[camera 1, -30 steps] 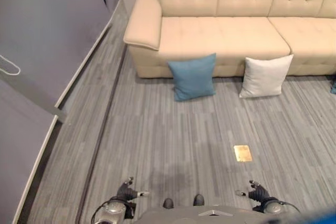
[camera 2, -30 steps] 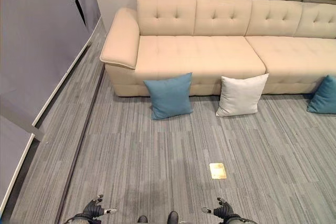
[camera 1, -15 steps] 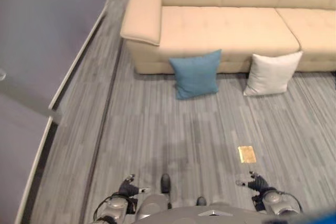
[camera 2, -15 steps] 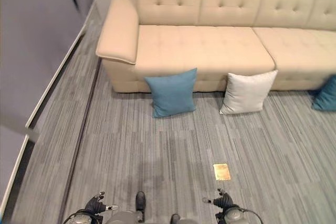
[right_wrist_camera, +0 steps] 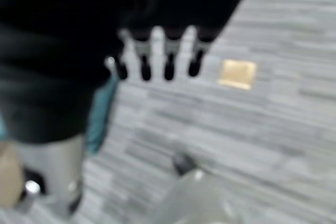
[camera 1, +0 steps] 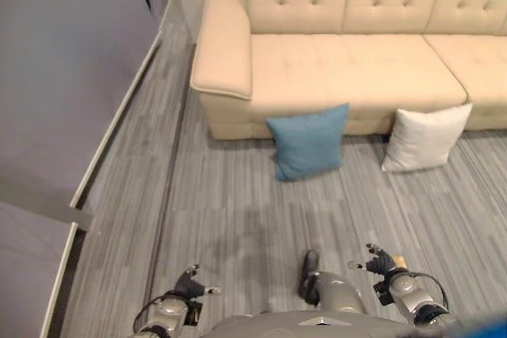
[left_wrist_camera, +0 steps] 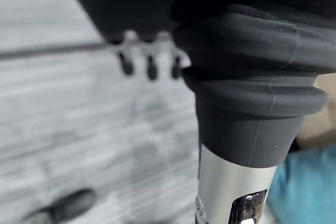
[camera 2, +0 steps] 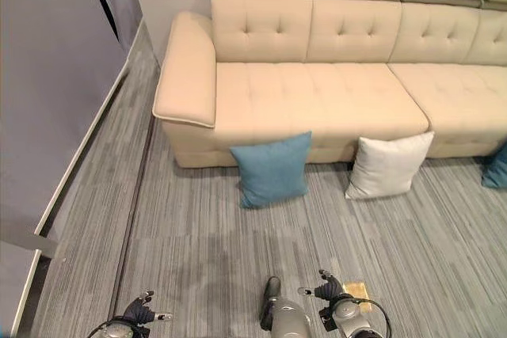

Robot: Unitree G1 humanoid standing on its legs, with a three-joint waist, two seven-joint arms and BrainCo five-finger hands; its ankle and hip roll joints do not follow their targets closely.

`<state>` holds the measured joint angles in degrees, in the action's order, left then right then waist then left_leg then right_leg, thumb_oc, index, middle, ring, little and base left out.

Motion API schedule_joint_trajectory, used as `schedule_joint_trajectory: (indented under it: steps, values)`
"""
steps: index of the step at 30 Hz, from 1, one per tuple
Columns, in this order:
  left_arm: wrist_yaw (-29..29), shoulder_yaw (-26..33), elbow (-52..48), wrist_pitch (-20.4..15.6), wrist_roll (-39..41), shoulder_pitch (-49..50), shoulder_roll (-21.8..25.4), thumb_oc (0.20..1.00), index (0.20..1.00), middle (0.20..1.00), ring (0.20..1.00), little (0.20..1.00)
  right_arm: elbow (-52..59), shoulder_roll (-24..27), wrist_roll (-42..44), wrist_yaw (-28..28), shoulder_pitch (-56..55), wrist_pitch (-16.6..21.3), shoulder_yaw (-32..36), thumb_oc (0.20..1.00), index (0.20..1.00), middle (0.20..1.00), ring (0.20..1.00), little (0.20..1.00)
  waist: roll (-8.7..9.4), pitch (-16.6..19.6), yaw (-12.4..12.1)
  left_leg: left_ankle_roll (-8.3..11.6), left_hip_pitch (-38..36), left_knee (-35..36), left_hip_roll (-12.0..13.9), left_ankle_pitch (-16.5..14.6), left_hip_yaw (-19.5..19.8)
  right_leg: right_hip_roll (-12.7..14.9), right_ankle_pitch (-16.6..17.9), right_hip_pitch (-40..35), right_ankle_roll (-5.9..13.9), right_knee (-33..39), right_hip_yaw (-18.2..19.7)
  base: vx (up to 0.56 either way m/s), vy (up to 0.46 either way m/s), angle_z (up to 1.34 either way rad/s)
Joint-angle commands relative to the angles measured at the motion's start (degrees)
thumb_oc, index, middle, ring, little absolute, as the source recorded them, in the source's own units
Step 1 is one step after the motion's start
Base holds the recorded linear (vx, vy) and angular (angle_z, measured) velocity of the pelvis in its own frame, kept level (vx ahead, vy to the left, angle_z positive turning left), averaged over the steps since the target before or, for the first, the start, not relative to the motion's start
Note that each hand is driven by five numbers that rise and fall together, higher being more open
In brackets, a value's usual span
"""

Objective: Pick up all the scattered cushions and arrange them neatly on the sofa.

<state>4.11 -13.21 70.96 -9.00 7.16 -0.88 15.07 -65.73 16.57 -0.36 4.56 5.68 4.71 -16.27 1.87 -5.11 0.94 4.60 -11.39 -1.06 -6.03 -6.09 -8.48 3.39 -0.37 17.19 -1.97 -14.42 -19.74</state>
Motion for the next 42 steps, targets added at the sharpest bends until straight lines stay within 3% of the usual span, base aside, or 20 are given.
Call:
schedule_joint_trajectory:
  steps: [1,3,6,9,10,12,13,15,17,21,22,26,28,30,34,35,36,40,42]
  values:
    - [0.26,1.47,-0.64,-1.10,-0.58,-3.11,-1.33,1.000,1.000,1.000,1.000,1.000,0.24,3.43,-0.32,0.70,1.47,1.06,-0.48,1.000,1.000,1.000,1.000,1.000,1.09,-2.92,0.08,0.04,7.54,-15.33,8.07,3.98,2.76,3.11,1.81,-11.59,6.86,10.86,4.37,0.13,-0.297,0.32]
    - [0.24,0.47,-1.53,-0.87,0.34,-4.22,-1.85,1.000,1.000,1.000,1.000,1.000,0.32,3.67,1.38,1.32,1.27,1.17,0.06,1.000,1.000,1.000,1.000,1.000,2.79,-3.91,-0.23,1.51,14.01,-26.79,11.01,8.77,0.71,2.31,0.15,-14.34,4.46,12.24,4.07,0.17,-0.369,0.08]
    - [0.30,-0.18,-1.72,-0.92,0.45,-4.45,-2.06,1.000,1.000,1.000,1.000,1.000,-0.16,3.58,2.12,1.32,1.11,0.98,0.07,1.000,1.000,1.000,1.000,1.000,3.24,-3.98,-0.70,0.64,16.56,-27.49,10.38,7.20,0.12,1.83,-0.79,-15.90,3.89,12.73,4.73,0.15,-0.156,-0.18]
    - [0.33,-0.67,-1.82,-0.95,0.29,-4.17,-2.49,1.000,1.000,1.000,1.000,1.000,-0.45,3.50,2.18,1.50,1.00,1.06,-0.21,1.000,1.000,1.000,1.000,1.000,3.38,-3.62,-1.47,-0.96,19.41,-22.16,7.35,3.67,-0.13,1.33,-1.60,-17.86,4.51,13.84,5.51,0.17,-0.047,-0.48]
    - [0.32,-0.71,-1.91,-0.95,0.26,-3.80,-2.49,1.000,1.000,1.000,1.000,1.000,-0.63,3.60,2.00,1.68,1.27,1.05,-0.41,1.000,1.000,1.000,1.000,1.000,2.81,-3.54,-2.45,-1.81,20.41,-16.53,5.41,2.60,0.17,0.49,-2.24,-19.33,5.07,14.39,6.42,0.22,-0.008,-0.43]
    - [0.30,-0.61,-1.91,-0.96,0.19,-3.57,-2.46,1.000,1.000,1.000,1.000,1.000,-0.61,3.60,1.85,1.80,1.31,1.13,-0.48,1.000,1.000,1.000,1.000,1.000,2.43,-3.22,-2.80,-1.93,20.60,-12.67,4.67,3.60,0.71,-0.03,-2.59,-19.76,5.33,14.56,6.78,0.15,0.023,-0.10]
    - [0.02,-0.40,-1.24,-0.89,-0.06,-2.81,-2.52,1.000,1.000,1.000,1.000,1.000,-1.12,3.43,1.56,1.72,1.69,1.23,-0.36,1.000,1.000,1.000,1.000,1.000,1.17,-2.66,-3.32,-2.31,17.52,-6.32,3.72,4.21,2.65,-1.60,-3.36,-20.52,5.52,14.21,7.71,0.10,0.028,-0.24]
    - [-0.07,-0.24,-0.90,-0.83,-0.18,-2.41,-2.64,1.000,1.000,1.000,1.000,1.000,-0.98,3.27,1.35,1.51,1.42,1.24,-0.41,1.000,1.000,1.000,1.000,1.000,0.84,-2.14,-3.27,-2.78,15.87,-4.73,3.39,4.07,3.39,-1.80,-3.62,-20.71,5.74,13.87,8.00,0.14,0.049,-0.58]
    - [-0.31,0.54,-0.40,-0.44,0.00,-1.33,-2.70,1.000,1.000,1.000,1.000,1.000,-0.60,2.85,0.92,1.47,1.38,1.46,-0.17,1.000,1.000,1.000,1.000,1.000,-0.11,-1.13,-3.49,-4.08,12.39,-1.89,2.92,3.16,4.22,-1.68,-4.69,-20.17,6.51,9.56,7.61,0.14,0.067,-0.58]
    - [-0.07,2.07,-0.12,-0.30,0.88,-0.85,-1.80,1.000,1.000,1.000,1.000,1.000,-0.63,2.38,0.52,1.27,3.49,1.37,-0.35,1.000,1.000,1.000,1.000,1.000,-1.55,-3.11,-4.04,-5.99,10.58,-1.45,3.97,2.98,3.69,2.08,-0.15,-11.31,11.37,-7.20,6.34,0.01,0.023,-0.30]
    - [-0.08,2.15,0.10,-0.28,0.60,-0.70,-1.57,1.000,1.000,1.000,1.000,1.000,-0.56,2.25,0.65,1.29,3.61,1.32,-0.16,1.000,1.000,1.000,1.000,1.000,-1.72,-3.25,-3.67,-6.16,9.92,-1.02,4.27,2.82,4.11,2.79,0.09,-10.41,11.39,-7.79,6.89,0.05,-0.065,-0.16]
    - [0.15,2.66,0.40,-0.31,0.47,-0.67,-1.20,1.000,1.000,1.000,1.000,1.000,-0.13,2.39,0.72,1.36,3.63,1.21,0.12,1.000,1.000,1.000,1.000,1.000,-2.24,-2.98,-3.42,-5.69,8.84,0.10,5.32,2.20,4.50,5.84,-1.05,-10.62,9.96,-2.13,6.68,0.10,-0.165,0.09]
    - [0.37,2.91,0.96,-0.30,0.18,-0.92,-0.78,1.000,1.000,1.000,1.000,1.000,0.32,2.58,0.32,1.08,3.91,0.85,0.08,1.000,1.000,1.000,1.000,1.000,-2.00,-2.90,-3.09,-4.66,7.53,0.36,6.25,1.14,4.97,9.37,2.56,-9.29,10.52,5.40,6.94,0.16,-0.252,0.01]
    - [0.57,3.45,1.23,-0.44,0.57,-0.70,-0.71,1.000,1.000,1.000,1.000,1.000,0.40,2.51,0.16,0.77,3.80,0.70,-0.11,1.000,1.000,1.000,1.000,1.000,-1.29,-2.82,-3.14,-3.67,5.94,0.45,6.89,0.23,4.65,9.93,3.54,-10.31,11.24,8.68,4.68,0.20,-0.295,-0.09]
    - [0.57,3.75,1.32,-0.66,1.21,-0.35,-0.89,1.000,1.000,1.000,1.000,1.000,0.51,2.57,-0.17,0.66,3.43,0.76,-0.66,1.000,1.000,1.000,1.000,1.000,-0.48,-2.07,-3.00,-2.13,5.65,-0.51,8.18,-0.03,5.01,8.57,3.45,-11.52,11.01,9.99,4.47,0.16,-0.262,0.02]
    - [0.36,3.10,0.80,-0.93,1.29,-0.46,-1.19,1.000,1.000,1.000,1.000,1.000,1.24,2.98,0.24,0.56,2.88,1.15,-0.73,1.000,1.000,1.000,1.000,1.000,-0.05,-1.99,-2.76,-0.78,6.78,-3.27,9.53,-0.01,5.00,7.07,1.94,-12.93,10.08,10.72,4.31,0.12,-0.475,0.45]
    - [0.40,2.34,0.15,-0.80,1.97,-1.39,-1.70,1.000,1.000,1.000,1.000,1.000,2.04,3.57,1.23,1.00,2.70,1.60,-0.61,1.000,1.000,1.000,1.000,1.000,0.56,-2.94,-2.31,0.93,10.36,-9.44,11.01,2.95,3.65,6.33,0.89,-14.24,8.43,11.14,2.79,0.07,-0.449,0.64]
    - [0.24,1.72,-1.13,-0.83,2.62,-1.98,-2.25,1.000,1.000,1.000,1.000,1.000,1.57,3.56,2.29,1.25,1.75,1.60,-0.61,1.000,1.000,1.000,1.000,1.000,1.57,-3.44,-2.01,0.75,13.44,-14.21,13.11,4.35,-0.37,5.44,-0.45,-16.71,6.85,12.88,0.09,0.04,-0.183,0.53]
    - [0.01,1.51,-1.24,-0.74,2.48,-2.03,-2.41,1.000,1.000,1.000,1.000,1.000,1.36,3.57,2.60,1.21,1.36,1.52,-0.44,1.000,1.000,1.000,1.000,1.000,1.78,-3.70,-2.56,-0.05,14.64,-13.82,11.30,2.79,-0.50,4.68,-1.06,-17.97,6.68,13.44,0.23,0.17,-0.128,0.24]
